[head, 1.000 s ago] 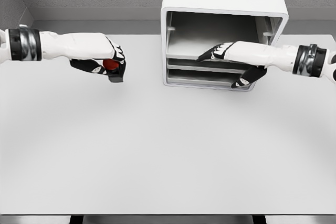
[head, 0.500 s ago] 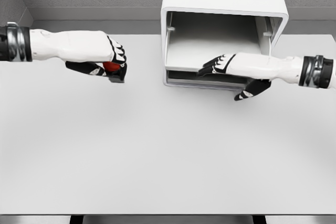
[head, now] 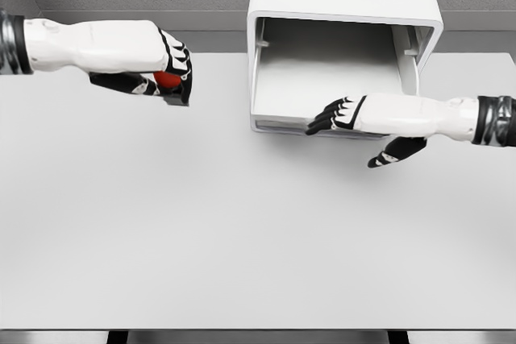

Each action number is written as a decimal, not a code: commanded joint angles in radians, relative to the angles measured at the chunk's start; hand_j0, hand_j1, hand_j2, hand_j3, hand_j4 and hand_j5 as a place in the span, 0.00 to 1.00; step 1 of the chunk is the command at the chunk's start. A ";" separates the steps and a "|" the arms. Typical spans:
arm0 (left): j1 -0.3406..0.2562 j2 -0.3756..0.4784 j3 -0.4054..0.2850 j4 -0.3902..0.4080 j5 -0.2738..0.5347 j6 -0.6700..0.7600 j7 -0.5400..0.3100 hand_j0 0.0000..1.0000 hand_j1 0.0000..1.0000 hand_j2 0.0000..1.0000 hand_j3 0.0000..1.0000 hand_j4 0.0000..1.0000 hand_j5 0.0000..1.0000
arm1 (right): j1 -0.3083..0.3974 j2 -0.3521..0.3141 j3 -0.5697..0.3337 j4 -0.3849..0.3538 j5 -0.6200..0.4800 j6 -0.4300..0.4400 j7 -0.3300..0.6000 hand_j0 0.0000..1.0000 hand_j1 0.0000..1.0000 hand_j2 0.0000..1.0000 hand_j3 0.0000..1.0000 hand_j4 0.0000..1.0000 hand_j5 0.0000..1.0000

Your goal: Slide open multi-storey tabletop storage cabinets and put open load switch and slide close multi-storey tabletop storage cabinets

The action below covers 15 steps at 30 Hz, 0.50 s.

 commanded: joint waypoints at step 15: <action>-0.008 0.000 0.002 -0.008 0.028 0.003 0.001 0.42 0.42 0.42 0.42 0.42 0.42 | 0.015 -0.040 -0.079 -0.038 -0.040 -0.002 0.007 0.97 0.97 0.97 0.97 0.97 0.97</action>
